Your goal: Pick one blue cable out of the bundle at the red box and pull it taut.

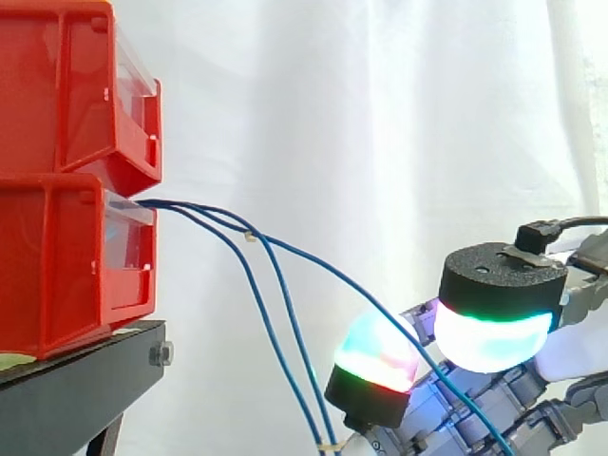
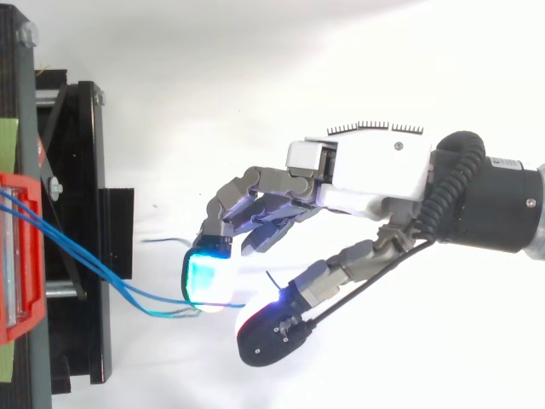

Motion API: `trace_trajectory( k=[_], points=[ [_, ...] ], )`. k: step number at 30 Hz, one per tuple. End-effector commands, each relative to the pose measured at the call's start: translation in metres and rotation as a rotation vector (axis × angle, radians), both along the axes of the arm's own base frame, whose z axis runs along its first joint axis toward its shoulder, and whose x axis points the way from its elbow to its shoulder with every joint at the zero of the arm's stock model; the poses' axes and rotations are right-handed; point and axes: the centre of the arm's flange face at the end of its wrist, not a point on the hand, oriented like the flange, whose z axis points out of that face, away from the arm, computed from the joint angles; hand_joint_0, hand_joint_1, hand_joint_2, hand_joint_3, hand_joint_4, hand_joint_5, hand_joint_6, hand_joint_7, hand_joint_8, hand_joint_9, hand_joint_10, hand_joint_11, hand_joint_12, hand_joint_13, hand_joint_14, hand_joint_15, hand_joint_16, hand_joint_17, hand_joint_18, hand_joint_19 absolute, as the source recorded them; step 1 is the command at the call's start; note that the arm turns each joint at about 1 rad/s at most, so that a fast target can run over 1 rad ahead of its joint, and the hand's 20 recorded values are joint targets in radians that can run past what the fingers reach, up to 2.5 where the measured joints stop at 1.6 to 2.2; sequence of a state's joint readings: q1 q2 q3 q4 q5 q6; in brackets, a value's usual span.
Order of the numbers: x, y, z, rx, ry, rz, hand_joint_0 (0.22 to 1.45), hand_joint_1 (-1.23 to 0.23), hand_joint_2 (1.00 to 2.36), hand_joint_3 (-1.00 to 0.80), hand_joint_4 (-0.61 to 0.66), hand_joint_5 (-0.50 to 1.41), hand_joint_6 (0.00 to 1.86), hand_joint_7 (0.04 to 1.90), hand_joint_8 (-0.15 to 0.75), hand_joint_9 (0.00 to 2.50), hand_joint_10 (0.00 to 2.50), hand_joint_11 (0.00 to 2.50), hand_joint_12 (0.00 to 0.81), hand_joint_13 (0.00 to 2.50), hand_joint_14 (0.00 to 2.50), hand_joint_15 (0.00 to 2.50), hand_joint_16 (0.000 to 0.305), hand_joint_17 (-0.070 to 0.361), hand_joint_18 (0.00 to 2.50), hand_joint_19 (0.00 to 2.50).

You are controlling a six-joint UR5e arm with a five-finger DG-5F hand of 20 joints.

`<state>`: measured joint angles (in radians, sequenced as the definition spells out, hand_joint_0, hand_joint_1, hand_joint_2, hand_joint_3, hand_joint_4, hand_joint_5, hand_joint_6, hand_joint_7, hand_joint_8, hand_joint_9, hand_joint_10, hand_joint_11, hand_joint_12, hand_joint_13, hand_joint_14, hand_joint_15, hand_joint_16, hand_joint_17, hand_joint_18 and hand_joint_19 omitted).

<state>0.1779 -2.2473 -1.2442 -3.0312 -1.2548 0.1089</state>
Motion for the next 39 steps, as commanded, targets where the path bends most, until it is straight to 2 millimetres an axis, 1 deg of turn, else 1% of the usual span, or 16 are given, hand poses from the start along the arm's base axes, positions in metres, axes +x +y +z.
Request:
trace_trajectory(
  k=[1,9,15,18,22,24,25,27,28,29,31,33,35,37,39],
  points=[
    [0.0,0.0,0.0,0.0,0.0,0.0,0.7,-0.95,1.0,-0.5,0.25,-0.24,0.87,0.82,0.312,0.53,0.01,0.36,0.393,0.39,0.0,0.11,0.06,0.135,0.69,0.26],
    [-0.0003,-0.0001,-0.0006,-0.002,0.002,0.0,0.65,-0.93,1.0,-0.5,0.25,-0.22,0.88,0.86,0.338,0.66,0.01,0.4,0.401,0.45,0.0,0.14,0.061,0.137,0.76,0.3],
    [0.0001,0.0011,0.0,-0.001,0.0,0.002,0.58,-0.9,1.0,-0.5,0.25,-0.2,0.87,0.9,0.353,0.71,0.01,0.41,0.412,0.49,0.0,0.16,0.062,0.14,0.78,0.32],
    [0.0001,0.0011,0.0,-0.003,0.0,0.002,0.56,-0.92,1.0,-0.5,0.25,-0.19,0.87,0.92,0.365,0.74,0.01,0.41,0.416,0.51,0.0,0.16,0.064,0.143,0.81,0.32],
    [0.0001,0.0011,0.0,-0.001,0.0,0.002,0.58,-0.95,1.0,-0.5,0.25,-0.17,0.88,0.96,0.371,0.8,0.01,0.42,0.413,0.54,0.0,0.17,0.062,0.14,0.85,0.32],
    [0.0001,0.0011,0.0,-0.001,0.0,0.002,0.62,-0.95,1.0,-0.5,0.25,-0.16,0.89,0.99,0.364,0.81,0.01,0.42,0.406,0.56,0.01,0.17,0.061,0.138,0.86,0.33],
    [0.0001,0.0011,0.0,-0.001,0.0,0.002,0.66,-0.94,1.0,-0.49,0.24,-0.15,0.89,1.03,0.365,0.84,0.01,0.43,0.4,0.57,0.01,0.17,0.061,0.137,0.88,0.33],
    [0.0001,0.0011,0.0,-0.001,0.0,0.002,0.68,-0.92,1.01,-0.41,0.24,-0.14,0.89,1.08,0.37,0.89,0.01,0.44,0.395,0.61,0.01,0.18,0.06,0.136,0.9,0.34],
    [-0.0003,0.0011,-0.0006,-0.002,0.002,0.002,0.67,-0.89,1.02,-0.32,0.23,-0.13,0.89,1.15,0.37,0.91,0.01,0.44,0.396,0.64,0.01,0.19,0.061,0.137,0.95,0.35],
    [0.0001,0.0011,0.0,-0.001,0.0,0.002,0.67,-0.89,1.02,-0.3,0.23,-0.13,0.89,1.16,0.383,0.94,0.01,0.45,0.396,0.65,0.01,0.2,0.061,0.138,0.96,0.34],
    [0.0001,0.0011,0.0,-0.001,0.0,0.002,0.66,-0.89,1.02,-0.22,0.21,-0.13,0.9,1.19,0.38,0.96,0.01,0.45,0.397,0.67,0.01,0.19,0.062,0.139,0.96,0.35],
    [0.0001,0.0011,0.0,-0.001,0.0,0.002,0.65,-0.89,1.02,-0.19,0.21,-0.12,0.9,1.2,0.38,0.97,0.01,0.45,0.396,0.67,0.01,0.2,0.062,0.139,0.97,0.36],
    [0.0001,0.0011,0.0,-0.001,0.0,0.002,0.63,-0.86,1.02,-0.17,0.22,-0.12,0.9,1.21,0.379,0.99,0.01,0.45,0.394,0.68,0.01,0.21,0.062,0.14,0.98,0.35],
    [0.0001,0.0011,0.0,-0.001,0.0,0.002,0.61,-0.79,1.01,-0.17,0.22,-0.11,0.9,1.15,0.401,1.02,0.01,0.43,0.421,0.7,0.01,0.2,0.068,0.154,1.01,0.34],
    [0.0001,0.0011,0.0,0.0,0.0,0.002,0.6,-0.76,1.01,-0.17,0.23,-0.11,0.9,1.16,0.411,1.02,0.01,0.42,0.429,0.7,0.01,0.2,0.071,0.16,1.01,0.33]
  ],
)
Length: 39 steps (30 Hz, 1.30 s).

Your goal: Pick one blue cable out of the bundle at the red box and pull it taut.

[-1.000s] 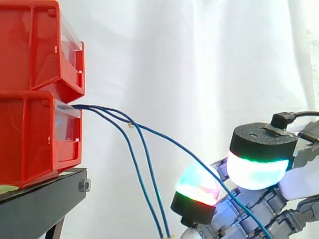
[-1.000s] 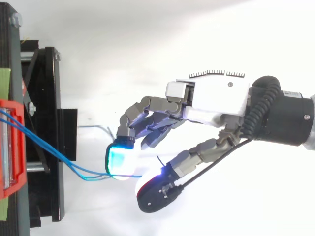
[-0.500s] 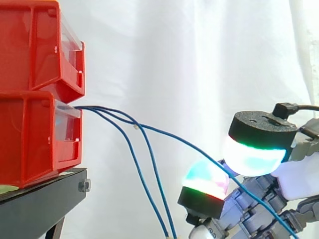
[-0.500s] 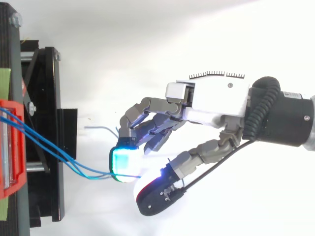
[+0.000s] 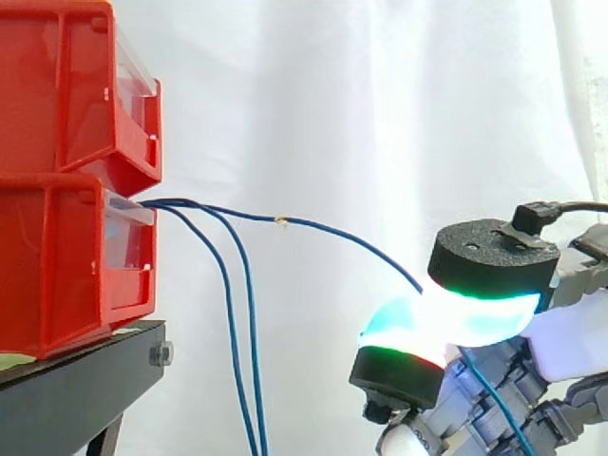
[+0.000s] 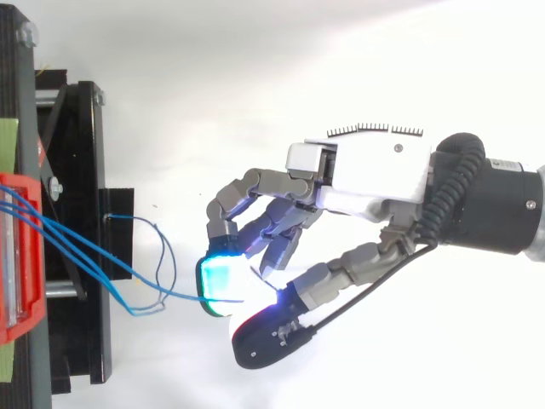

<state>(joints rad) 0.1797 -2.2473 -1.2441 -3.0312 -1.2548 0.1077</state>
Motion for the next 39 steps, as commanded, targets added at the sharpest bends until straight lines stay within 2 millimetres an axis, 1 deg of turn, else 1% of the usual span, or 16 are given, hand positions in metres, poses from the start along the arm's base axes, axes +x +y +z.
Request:
trace_trajectory(
  k=[1,4,8,10,15,17,21,23,25,33,39],
  points=[
    [0.0,-0.0001,0.0,0.001,0.0,0.0,0.59,-0.73,1.01,-0.18,0.23,-0.11,0.89,1.15,0.414,1.03,0.01,0.42,0.437,0.7,0.01,0.2,0.073,0.163,1.01,0.32],
    [0.0,-0.0001,0.0,0.001,0.0,0.0,0.58,-0.67,1.01,-0.18,0.23,-0.11,0.89,1.14,0.416,1.03,0.01,0.41,0.439,0.69,0.01,0.2,0.073,0.164,0.99,0.34],
    [0.0,-0.0001,0.0,0.001,0.0,0.0,0.57,-0.65,1.01,-0.18,0.2,-0.11,0.88,1.13,0.408,1.04,0.01,0.39,0.44,0.68,0.0,0.19,0.074,0.166,0.99,0.33],
    [0.0,-0.0001,0.0,0.001,0.0,0.0,0.58,-0.57,1.01,-0.19,0.19,-0.1,0.87,1.14,0.391,1.05,0.01,0.36,0.434,0.68,0.0,0.19,0.073,0.165,0.98,0.34],
    [0.0012,0.0001,0.002,0.002,-0.005,0.0,0.58,-0.54,1.01,-0.19,0.17,-0.09,0.85,1.11,0.386,1.07,0.01,0.35,0.431,0.69,0.01,0.18,0.072,0.163,0.97,0.35],
    [0.0008,0.0,0.0014,0.002,-0.003,0.0,0.58,-0.53,1.01,-0.19,0.17,-0.09,0.84,1.07,0.381,1.08,0.01,0.34,0.427,0.69,0.0,0.19,0.072,0.162,0.97,0.35],
    [0.0006,-0.0002,0.0013,0.001,-0.002,-0.002,0.59,-0.52,1.01,-0.19,0.18,-0.08,0.81,1.05,0.376,1.08,0.01,0.33,0.423,0.69,0.01,0.18,0.071,0.161,0.97,0.34],
    [0.0008,-0.0002,0.0014,0.001,-0.003,-0.002,0.59,-0.51,1.01,-0.2,0.2,-0.08,0.8,1.01,0.371,1.08,0.01,0.33,0.42,0.69,0.0,0.18,0.071,0.159,0.96,0.35],
    [0.0008,0.0,0.0014,0.0,-0.003,0.0,0.59,-0.51,1.01,-0.19,0.22,-0.07,0.77,1.05,0.37,1.08,0.01,0.33,0.418,0.68,0.0,0.19,0.07,0.158,0.96,0.36],
    [0.0008,-0.0002,0.0014,0.0,-0.003,-0.002,0.59,-0.48,1.01,-0.2,0.22,-0.06,0.69,1.15,0.362,1.08,0.01,0.33,0.412,0.66,0.01,0.19,0.069,0.156,0.94,0.36],
    [0.0008,-0.0002,0.0014,0.0,-0.003,-0.002,0.59,-0.48,1.01,-0.21,0.21,-0.06,0.68,1.17,0.371,1.07,0.01,0.34,0.413,0.66,0.01,0.19,0.069,0.156,0.93,0.37]
  ],
)
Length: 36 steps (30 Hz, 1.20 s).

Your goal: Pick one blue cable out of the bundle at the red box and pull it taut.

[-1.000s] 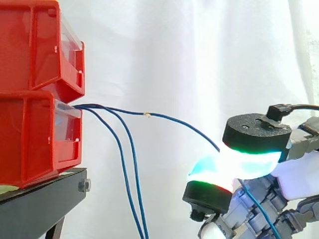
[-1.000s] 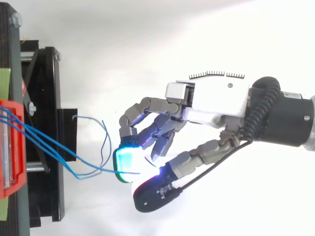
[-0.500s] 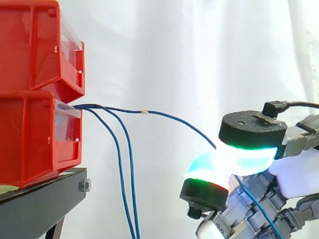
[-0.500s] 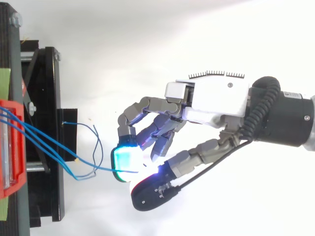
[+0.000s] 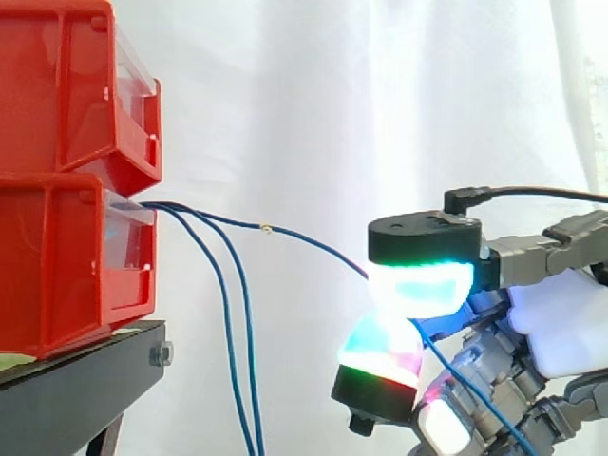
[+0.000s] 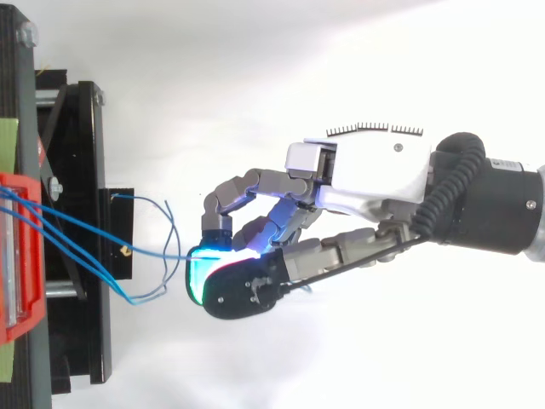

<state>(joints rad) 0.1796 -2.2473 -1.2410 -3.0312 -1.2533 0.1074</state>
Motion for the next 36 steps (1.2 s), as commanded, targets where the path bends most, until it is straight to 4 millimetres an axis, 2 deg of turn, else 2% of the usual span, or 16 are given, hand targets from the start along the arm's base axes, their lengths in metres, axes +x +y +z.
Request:
trace_trajectory(
  k=[1,8,15,21,26,30,36],
  points=[
    [0.0,0.0,0.0,0.0,0.0,0.0,0.59,-0.48,1.01,-0.21,0.21,-0.06,0.68,1.17,0.368,1.07,0.01,0.34,0.413,0.66,0.01,0.19,0.069,0.156,0.93,0.37],
    [0.0,0.0,0.0,-0.001,0.0,0.0,0.57,-0.54,1.02,-0.21,0.21,-0.07,0.7,1.13,0.375,1.06,0.01,0.35,0.408,0.66,0.01,0.2,0.067,0.151,0.9,0.37],
    [0.0,0.0,0.0,-0.001,0.0,0.0,0.47,-0.53,1.0,-0.5,0.21,-0.08,0.71,1.09,0.391,1.04,0.01,0.35,0.431,0.65,0.01,0.19,0.072,0.161,0.92,0.36],
    [0.0,0.0,0.0,-0.007,-0.001,0.0,0.44,-0.51,1.0,-0.5,0.23,-0.08,0.71,1.07,0.402,1.04,0.01,0.34,0.448,0.65,0.01,0.19,0.075,0.169,0.94,0.35],
    [0.0,0.0,0.0,-0.007,0.001,0.002,0.49,-0.49,1.0,-0.49,0.21,-0.08,0.71,1.08,0.383,1.02,0.01,0.35,0.426,0.63,0.01,0.2,0.07,0.157,0.88,0.37],
    [0.0,-0.003,0.0,-0.008,-0.002,-0.001,0.5,-0.4,1.0,-0.47,0.2,-0.08,0.69,1.1,0.375,1.0,0.01,0.34,0.42,0.6,0.01,0.2,0.068,0.153,0.85,0.39],
    [0.0,-0.011,0.001,-0.047,0.002,-0.022,0.51,-0.41,1.0,-0.46,0.21,-0.07,0.66,1.13,0.379,0.99,0.01,0.35,0.418,0.59,0.01,0.2,0.068,0.152,0.84,0.38]
  ],
)
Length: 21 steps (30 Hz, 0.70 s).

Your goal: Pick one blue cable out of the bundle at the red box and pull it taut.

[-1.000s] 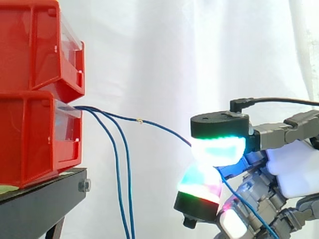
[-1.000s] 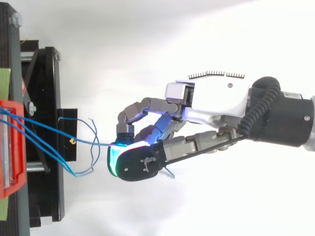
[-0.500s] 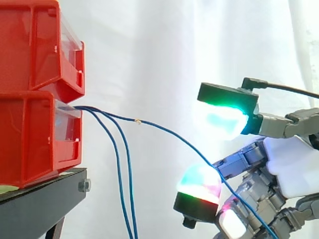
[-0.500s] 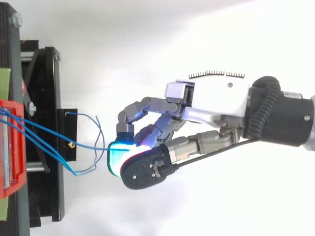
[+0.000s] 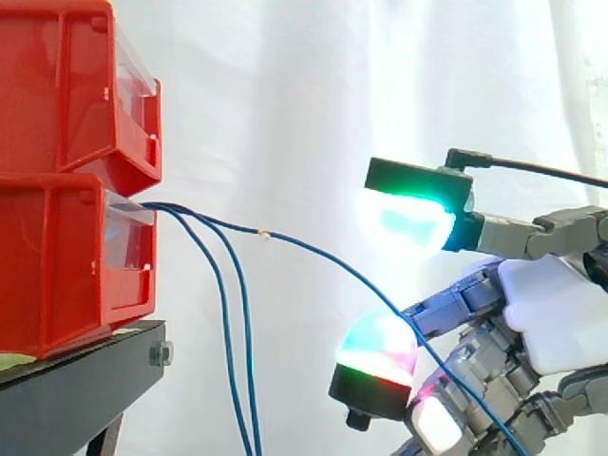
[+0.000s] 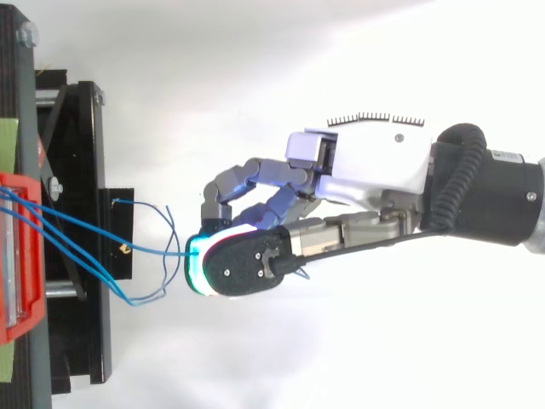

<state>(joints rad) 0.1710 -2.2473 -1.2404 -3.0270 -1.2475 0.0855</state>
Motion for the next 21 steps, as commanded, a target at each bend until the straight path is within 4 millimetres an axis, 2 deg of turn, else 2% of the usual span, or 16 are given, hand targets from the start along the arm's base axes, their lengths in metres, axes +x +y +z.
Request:
trace_trajectory(
  k=[1,7,21],
  points=[
    [0.0,-0.006,0.001,-0.034,0.004,-0.019,0.51,-0.42,1.0,-0.45,0.22,-0.07,0.66,1.15,0.377,0.99,0.01,0.35,0.418,0.59,0.01,0.19,0.067,0.152,0.83,0.39],
    [-0.001,-0.016,0.002,-0.107,0.013,-0.071,0.52,-0.49,1.01,-0.42,0.2,-0.09,0.67,1.16,0.374,0.97,0.01,0.35,0.415,0.58,0.01,0.19,0.067,0.15,0.82,0.39],
    [0.005,-0.015,0.014,-0.111,-0.009,-0.072,0.55,-0.65,1.01,-0.31,0.24,-0.14,0.81,1.08,0.374,0.94,0.01,0.39,0.412,0.57,0.01,0.19,0.064,0.145,0.81,0.4]
  ],
)
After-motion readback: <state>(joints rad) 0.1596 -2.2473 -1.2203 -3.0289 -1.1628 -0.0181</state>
